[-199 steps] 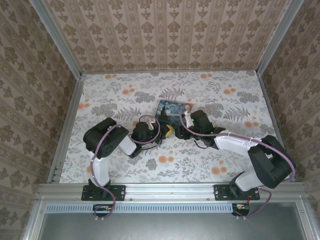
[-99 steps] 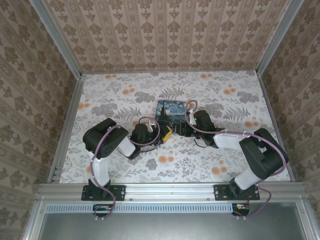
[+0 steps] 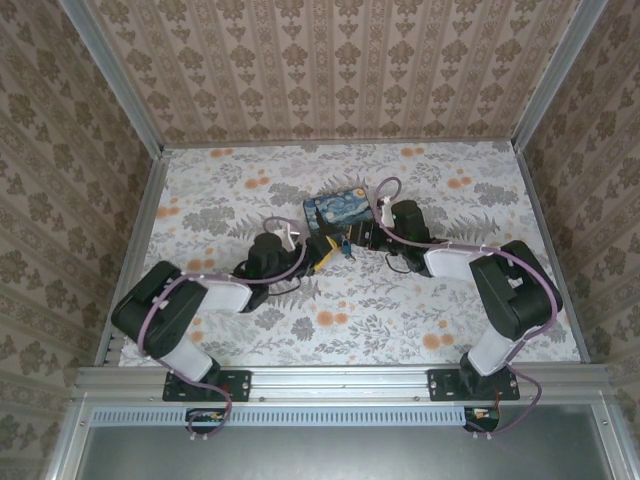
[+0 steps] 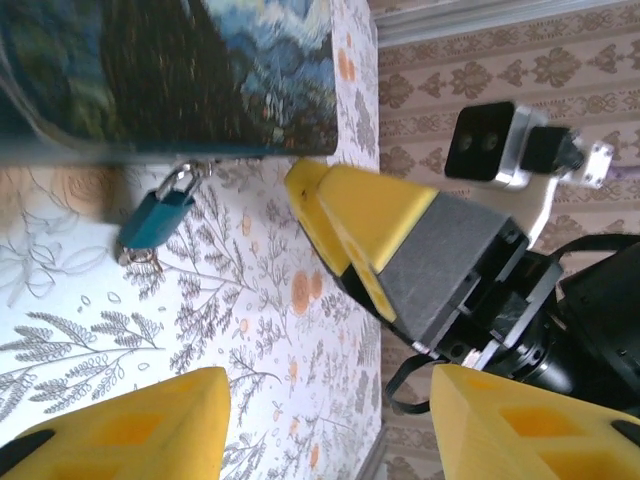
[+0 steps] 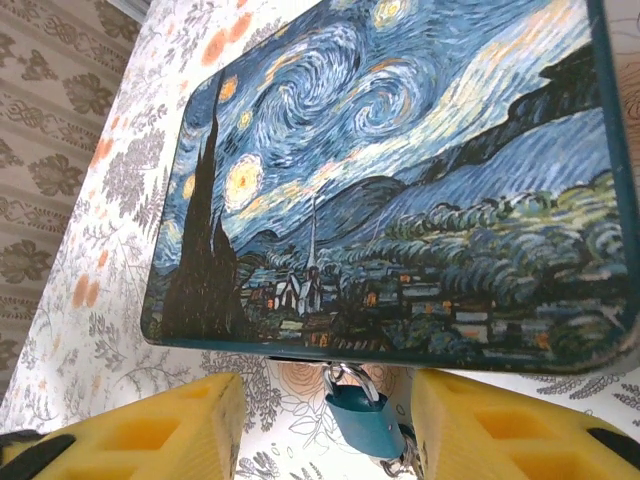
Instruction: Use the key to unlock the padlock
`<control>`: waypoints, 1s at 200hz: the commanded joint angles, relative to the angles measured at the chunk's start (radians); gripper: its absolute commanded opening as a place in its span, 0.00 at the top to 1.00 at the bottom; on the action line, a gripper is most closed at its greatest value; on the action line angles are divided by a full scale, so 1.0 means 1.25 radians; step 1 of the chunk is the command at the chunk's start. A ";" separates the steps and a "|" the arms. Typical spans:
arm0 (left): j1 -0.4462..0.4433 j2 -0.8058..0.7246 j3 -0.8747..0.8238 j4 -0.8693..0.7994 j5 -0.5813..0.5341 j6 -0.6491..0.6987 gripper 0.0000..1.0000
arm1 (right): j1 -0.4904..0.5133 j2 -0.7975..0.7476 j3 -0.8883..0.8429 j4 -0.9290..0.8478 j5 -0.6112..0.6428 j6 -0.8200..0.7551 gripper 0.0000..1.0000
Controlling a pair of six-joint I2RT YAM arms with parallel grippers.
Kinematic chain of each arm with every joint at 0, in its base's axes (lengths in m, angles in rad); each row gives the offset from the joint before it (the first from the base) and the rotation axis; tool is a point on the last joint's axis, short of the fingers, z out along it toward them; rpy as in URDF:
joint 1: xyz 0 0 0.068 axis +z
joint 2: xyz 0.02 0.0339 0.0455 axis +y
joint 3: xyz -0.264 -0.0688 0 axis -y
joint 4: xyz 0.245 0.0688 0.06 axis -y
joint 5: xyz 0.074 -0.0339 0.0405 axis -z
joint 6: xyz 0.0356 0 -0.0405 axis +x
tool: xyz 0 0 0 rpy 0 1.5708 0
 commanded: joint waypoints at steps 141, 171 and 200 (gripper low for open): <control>0.033 -0.208 0.148 -0.592 -0.121 0.393 0.27 | -0.002 0.154 -0.032 0.185 -0.155 -0.025 0.46; 0.032 -0.208 0.146 -0.585 -0.121 0.387 0.27 | -0.002 0.187 -0.007 0.188 -0.168 -0.022 0.47; 0.032 -0.203 0.143 -0.578 -0.121 0.382 0.27 | -0.003 0.204 0.001 0.201 -0.188 -0.009 0.51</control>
